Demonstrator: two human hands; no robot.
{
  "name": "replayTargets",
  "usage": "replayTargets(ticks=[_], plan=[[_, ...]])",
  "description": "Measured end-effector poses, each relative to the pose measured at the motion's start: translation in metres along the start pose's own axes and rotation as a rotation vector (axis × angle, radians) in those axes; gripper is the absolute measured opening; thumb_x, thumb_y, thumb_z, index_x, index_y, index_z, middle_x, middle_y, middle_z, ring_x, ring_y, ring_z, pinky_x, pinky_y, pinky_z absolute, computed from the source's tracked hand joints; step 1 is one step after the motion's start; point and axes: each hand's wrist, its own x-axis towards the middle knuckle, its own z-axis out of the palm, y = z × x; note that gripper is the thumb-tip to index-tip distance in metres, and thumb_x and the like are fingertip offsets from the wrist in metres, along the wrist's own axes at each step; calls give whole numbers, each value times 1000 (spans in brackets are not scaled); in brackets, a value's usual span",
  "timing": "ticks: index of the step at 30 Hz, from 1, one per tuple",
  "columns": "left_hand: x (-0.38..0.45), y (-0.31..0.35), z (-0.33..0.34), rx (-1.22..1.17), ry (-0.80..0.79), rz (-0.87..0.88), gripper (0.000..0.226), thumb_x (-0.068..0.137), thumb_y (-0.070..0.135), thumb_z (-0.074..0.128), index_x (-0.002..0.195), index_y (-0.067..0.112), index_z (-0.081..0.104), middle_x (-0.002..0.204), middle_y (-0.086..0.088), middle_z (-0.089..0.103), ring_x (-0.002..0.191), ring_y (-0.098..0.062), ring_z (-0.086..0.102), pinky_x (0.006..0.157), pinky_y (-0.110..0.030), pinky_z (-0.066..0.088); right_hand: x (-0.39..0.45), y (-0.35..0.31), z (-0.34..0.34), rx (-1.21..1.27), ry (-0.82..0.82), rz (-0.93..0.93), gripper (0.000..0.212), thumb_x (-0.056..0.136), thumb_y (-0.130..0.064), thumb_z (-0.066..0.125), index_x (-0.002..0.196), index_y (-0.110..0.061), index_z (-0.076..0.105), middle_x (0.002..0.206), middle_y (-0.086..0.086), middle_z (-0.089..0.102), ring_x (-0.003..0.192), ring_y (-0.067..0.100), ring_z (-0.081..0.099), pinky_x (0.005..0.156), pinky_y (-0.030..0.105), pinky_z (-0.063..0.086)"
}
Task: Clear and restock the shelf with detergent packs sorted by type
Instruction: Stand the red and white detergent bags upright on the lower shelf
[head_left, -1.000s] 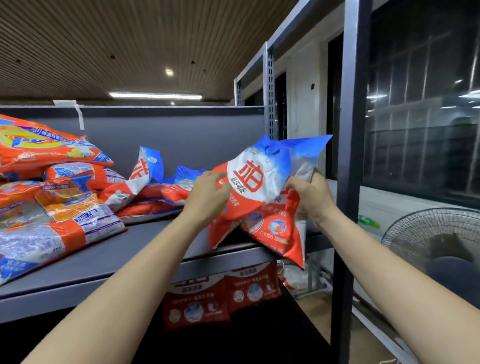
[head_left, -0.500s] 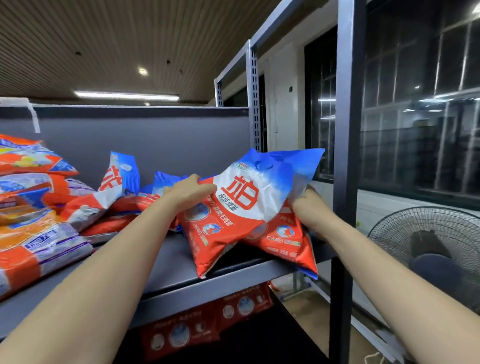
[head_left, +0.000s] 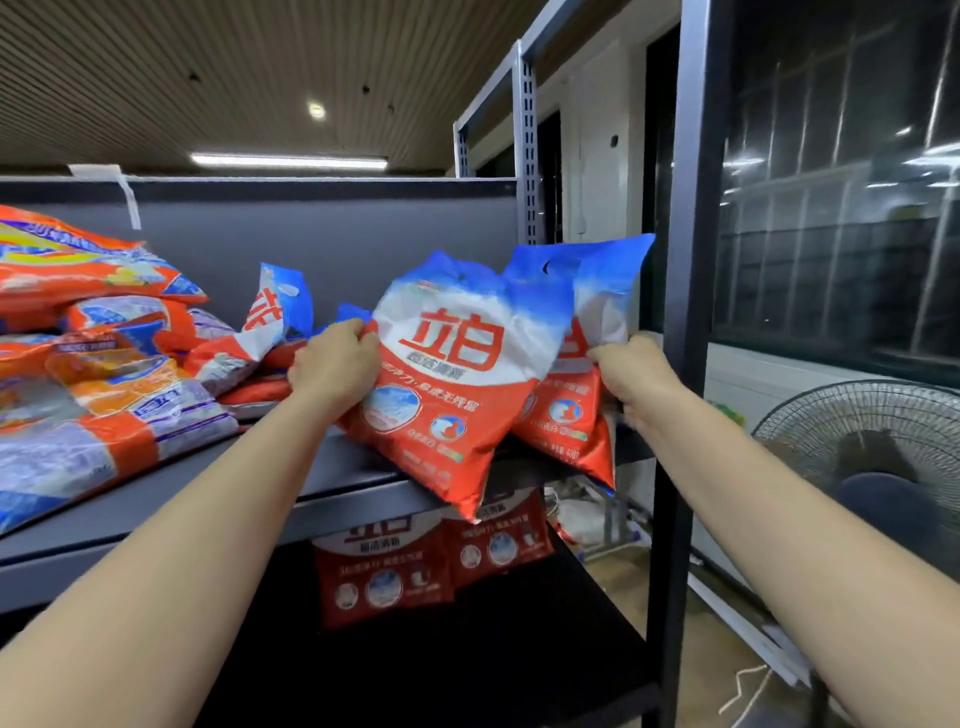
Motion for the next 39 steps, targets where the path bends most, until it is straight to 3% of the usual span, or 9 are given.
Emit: replayTargets(ticks=[5, 9, 11, 17, 20, 23, 26, 31, 39], plan=[[-60, -2, -33, -202, 374, -177, 34, 100, 34, 33, 112, 13, 56, 117, -22, 60, 108, -42, 52, 87, -42, 38, -32, -14, -6, 157, 27, -77, 20, 94, -19, 45, 75, -24, 46, 91, 11, 67, 85, 31, 68, 82, 48, 56], [-113, 0, -44, -233, 536, -228, 35, 100, 33, 33, 117, 13, 56, 114, -22, 62, 105, -42, 54, 83, -41, 38, -59, -16, -27, 251, 179, -141, 27, 95, -16, 39, 68, -19, 45, 69, -3, 54, 62, 16, 58, 55, 18, 47], [-138, -2, -41, -239, 562, -275, 35, 101, 32, 32, 115, 10, 55, 114, -22, 62, 103, -42, 54, 81, -41, 38, -71, -9, -41, 242, 273, -164, 27, 94, -18, 40, 67, -21, 41, 69, -7, 48, 65, 16, 55, 62, 24, 46], [-209, -18, -17, -241, 558, -385, 35, 101, 33, 33, 107, 5, 54, 108, -27, 62, 98, -46, 55, 77, -44, 38, -81, 25, -72, 266, 308, -99, 14, 72, -28, 45, 77, -16, 48, 90, 8, 58, 90, 31, 62, 75, 39, 48], [-240, -30, 4, -245, 510, -423, 34, 102, 32, 33, 100, 3, 52, 102, -28, 63, 92, -47, 56, 73, -42, 36, -85, 49, -80, 228, 251, -109, 17, 59, -27, 46, 68, -13, 51, 79, 8, 57, 76, 23, 55, 65, 34, 41], [-263, -45, 28, -229, 455, -455, 33, 102, 31, 33, 95, 3, 50, 92, -27, 63, 85, -46, 58, 69, -37, 30, -92, 83, -77, 72, 213, -155, 18, 71, -18, 50, 63, -4, 58, 68, 8, 55, 73, 20, 48, 62, 30, 33], [-272, -59, 50, -176, 429, -485, 36, 101, 34, 33, 96, 3, 51, 87, -31, 63, 81, -48, 58, 67, -38, 30, -91, 122, -65, -74, 166, -85, 28, 77, -18, 47, 49, -11, 45, 58, 6, 51, 69, 28, 52, 62, 37, 36], [-267, -90, 87, -144, 409, -591, 39, 98, 38, 29, 94, 7, 51, 88, -31, 63, 86, -48, 57, 78, -45, 41, -82, 169, -29, -274, 53, 12, 44, 75, -32, 34, 92, -10, 67, 89, 18, 61, 89, 38, 57, 71, 33, 38], [-235, -144, 149, -290, 321, -803, 37, 99, 22, 42, 126, -2, 51, 118, -30, 57, 106, -48, 55, 87, -46, 41, -26, 232, 23, -34, 40, 218, 18, 94, -11, 44, 100, 0, 57, 91, 13, 59, 78, 23, 47, 62, 28, 32]])
